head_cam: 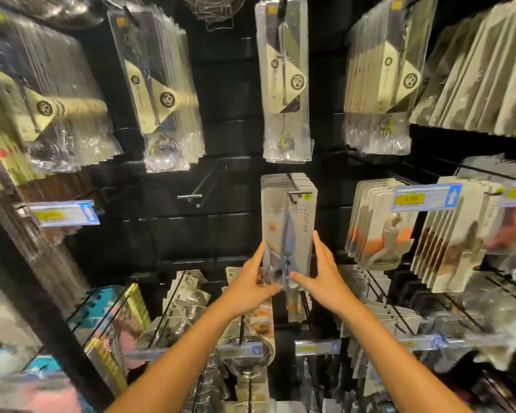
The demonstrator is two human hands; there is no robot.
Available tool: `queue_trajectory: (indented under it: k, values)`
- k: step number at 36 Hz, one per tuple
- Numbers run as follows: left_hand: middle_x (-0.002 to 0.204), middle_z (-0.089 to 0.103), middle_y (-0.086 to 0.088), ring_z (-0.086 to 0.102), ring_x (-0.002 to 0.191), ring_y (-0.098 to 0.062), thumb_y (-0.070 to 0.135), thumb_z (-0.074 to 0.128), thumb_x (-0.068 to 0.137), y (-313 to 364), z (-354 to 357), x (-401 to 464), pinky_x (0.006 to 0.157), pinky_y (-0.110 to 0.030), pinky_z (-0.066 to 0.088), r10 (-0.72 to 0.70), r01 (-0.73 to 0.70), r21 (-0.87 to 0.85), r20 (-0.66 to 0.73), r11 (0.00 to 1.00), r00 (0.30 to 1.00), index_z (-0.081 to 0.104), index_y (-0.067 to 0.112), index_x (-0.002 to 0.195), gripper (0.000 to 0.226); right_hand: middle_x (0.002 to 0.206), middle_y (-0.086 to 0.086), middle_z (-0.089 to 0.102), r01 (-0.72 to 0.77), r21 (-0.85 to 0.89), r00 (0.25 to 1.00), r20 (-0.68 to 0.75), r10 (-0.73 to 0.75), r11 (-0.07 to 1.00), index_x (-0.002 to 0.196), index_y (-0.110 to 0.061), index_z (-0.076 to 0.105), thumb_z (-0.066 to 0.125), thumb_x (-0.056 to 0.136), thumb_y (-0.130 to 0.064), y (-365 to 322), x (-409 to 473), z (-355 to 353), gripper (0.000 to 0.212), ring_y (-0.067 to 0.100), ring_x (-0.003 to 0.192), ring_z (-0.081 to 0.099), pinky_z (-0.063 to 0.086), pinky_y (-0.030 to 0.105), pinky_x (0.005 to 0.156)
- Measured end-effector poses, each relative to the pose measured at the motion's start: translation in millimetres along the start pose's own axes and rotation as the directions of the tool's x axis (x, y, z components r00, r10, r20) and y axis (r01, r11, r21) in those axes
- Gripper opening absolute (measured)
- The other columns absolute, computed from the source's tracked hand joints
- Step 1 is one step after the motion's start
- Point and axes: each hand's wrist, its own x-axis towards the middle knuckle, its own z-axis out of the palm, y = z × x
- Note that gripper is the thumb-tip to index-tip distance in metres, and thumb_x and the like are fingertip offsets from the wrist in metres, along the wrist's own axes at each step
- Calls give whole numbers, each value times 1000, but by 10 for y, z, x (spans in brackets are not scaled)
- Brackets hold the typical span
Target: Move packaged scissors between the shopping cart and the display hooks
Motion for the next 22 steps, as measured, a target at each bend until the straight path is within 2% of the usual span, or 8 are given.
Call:
queue_trajectory:
  k: [3, 5, 7, 9, 11, 15, 17, 22]
  values:
    - [156, 21, 17, 18, 133, 11, 19, 68, 95, -121, 13, -139, 88, 11, 27, -38, 40, 124, -20, 991, 999, 2, 42, 156, 93, 167, -5, 8, -38, -41, 999, 15, 39, 998, 161, -35, 1, 75, 88, -38, 80, -85, -55, 104, 19, 152, 14, 22, 42, 122]
    - [165, 12, 12, 9, 144, 3, 28, 67, 96, -185, 10, -274, 114, -9, 24, -64, 72, 184, -52, 980, 997, 2, 39, 159, 92, 167, -5, 10, -61, -34, 998, -4, 61, 998, 161, -33, 9, 73, 90, -41, 120, -179, -91, 96, 18, 153, 14, 22, 40, 122]
    - [167, 12, 11, 12, 152, -5, 33, 66, 96, -255, 10, -428, 124, -31, 22, -70, 87, 240, -78, 967, 994, 5, 38, 160, 89, 165, -6, 18, -44, -30, 998, -51, 42, 999, 160, -28, 21, 71, 91, -38, 140, -302, -102, 86, 13, 151, 19, 22, 30, 119]
    - [164, 16, 16, 16, 149, 0, 34, 63, 97, -311, 22, -612, 122, -26, 19, -53, 80, 296, -100, 952, 994, 6, 44, 158, 84, 161, -6, 26, -2, -21, 996, -86, 0, 1000, 156, -26, 32, 71, 92, -31, 175, -442, -81, 75, 7, 147, 26, 24, 25, 116]
    - [157, 19, 25, 16, 142, 9, 34, 61, 99, -358, 28, -827, 116, -17, 17, -46, 87, 352, -125, 932, 991, 8, 52, 154, 78, 158, -7, 31, 44, -16, 997, -67, -45, 999, 153, -27, 37, 70, 93, -27, 230, -577, -36, 69, 2, 144, 29, 28, 30, 120]
    - [152, 25, 25, 20, 142, 7, 33, 61, 99, -493, -8, -1292, 116, -13, 17, -48, 120, 436, -172, 892, 984, 20, 40, 157, 72, 149, -16, 41, 120, -27, 988, 105, -116, 992, 146, -34, 45, 61, 93, -44, 214, -807, 82, 55, 3, 140, 37, 37, 35, 117]
    - [155, 30, 19, 26, 144, 1, 33, 60, 99, -589, -29, -1573, 118, -19, 22, -71, 150, 472, -181, 869, 981, 25, 37, 157, 68, 146, -18, 44, 152, -45, 966, 219, -139, 987, 143, -36, 47, 61, 96, -40, 199, -907, 201, 49, 3, 139, 39, 41, 37, 114]
    - [153, 40, 17, 34, 143, -3, 34, 59, 99, -856, -108, -2377, 113, -25, 37, -123, 247, 492, -272, 835, 955, 35, 38, 152, 58, 156, -16, 36, 190, -142, 854, 511, -92, 972, 147, -46, 38, 58, 99, -42, 115, -1123, 694, 52, 9, 146, 31, 32, 34, 118]
